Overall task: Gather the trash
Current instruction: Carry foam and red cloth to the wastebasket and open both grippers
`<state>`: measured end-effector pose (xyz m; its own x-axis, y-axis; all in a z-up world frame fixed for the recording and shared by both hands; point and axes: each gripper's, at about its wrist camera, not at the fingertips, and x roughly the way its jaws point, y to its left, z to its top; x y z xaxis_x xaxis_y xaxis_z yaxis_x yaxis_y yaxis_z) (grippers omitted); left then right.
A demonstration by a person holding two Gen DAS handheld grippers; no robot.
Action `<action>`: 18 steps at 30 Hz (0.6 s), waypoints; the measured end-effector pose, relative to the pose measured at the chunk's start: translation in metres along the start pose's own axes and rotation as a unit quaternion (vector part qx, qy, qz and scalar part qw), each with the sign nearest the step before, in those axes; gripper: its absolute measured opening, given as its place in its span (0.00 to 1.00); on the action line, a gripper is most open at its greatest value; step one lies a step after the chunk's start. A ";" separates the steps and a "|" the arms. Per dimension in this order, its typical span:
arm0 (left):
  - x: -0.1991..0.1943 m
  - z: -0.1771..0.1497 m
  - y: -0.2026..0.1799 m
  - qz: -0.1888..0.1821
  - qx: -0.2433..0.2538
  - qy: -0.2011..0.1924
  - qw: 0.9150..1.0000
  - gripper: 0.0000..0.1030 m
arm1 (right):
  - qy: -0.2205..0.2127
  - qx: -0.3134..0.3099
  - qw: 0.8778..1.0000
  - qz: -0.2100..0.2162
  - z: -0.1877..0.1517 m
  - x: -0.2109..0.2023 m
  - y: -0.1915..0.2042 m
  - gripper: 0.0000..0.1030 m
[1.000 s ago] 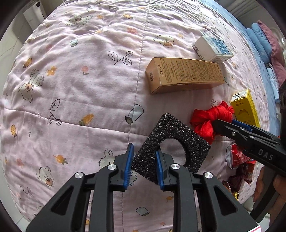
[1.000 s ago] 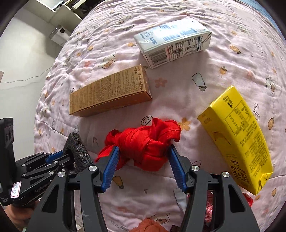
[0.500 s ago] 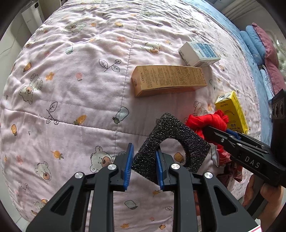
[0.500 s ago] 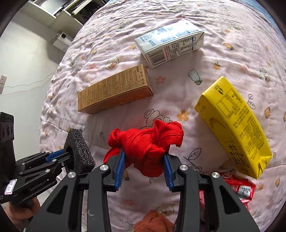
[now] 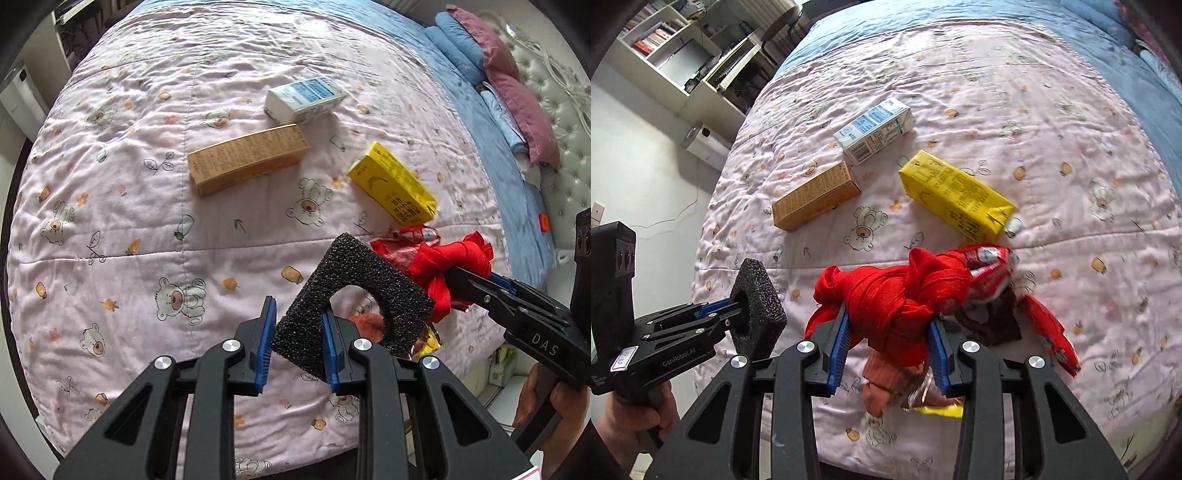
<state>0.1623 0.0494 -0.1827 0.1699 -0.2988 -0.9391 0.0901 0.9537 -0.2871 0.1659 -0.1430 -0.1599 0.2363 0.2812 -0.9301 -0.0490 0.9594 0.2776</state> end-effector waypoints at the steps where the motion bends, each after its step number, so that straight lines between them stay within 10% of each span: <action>1: -0.002 -0.004 -0.007 -0.003 0.011 0.002 1.000 0.23 | -0.004 0.007 1.000 -0.004 -0.008 -0.007 -0.004 0.36; 18: 0.032 -0.105 -0.201 -0.052 0.182 0.068 0.980 0.23 | -0.047 0.179 0.981 -0.057 -0.186 -0.125 -0.148 0.36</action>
<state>0.0462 -0.1478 -0.1755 0.0109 -0.3620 -0.9321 0.4485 0.8349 -0.3190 -0.0370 -0.3166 -0.1291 0.3089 0.1536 -0.9386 0.3222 0.9116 0.2552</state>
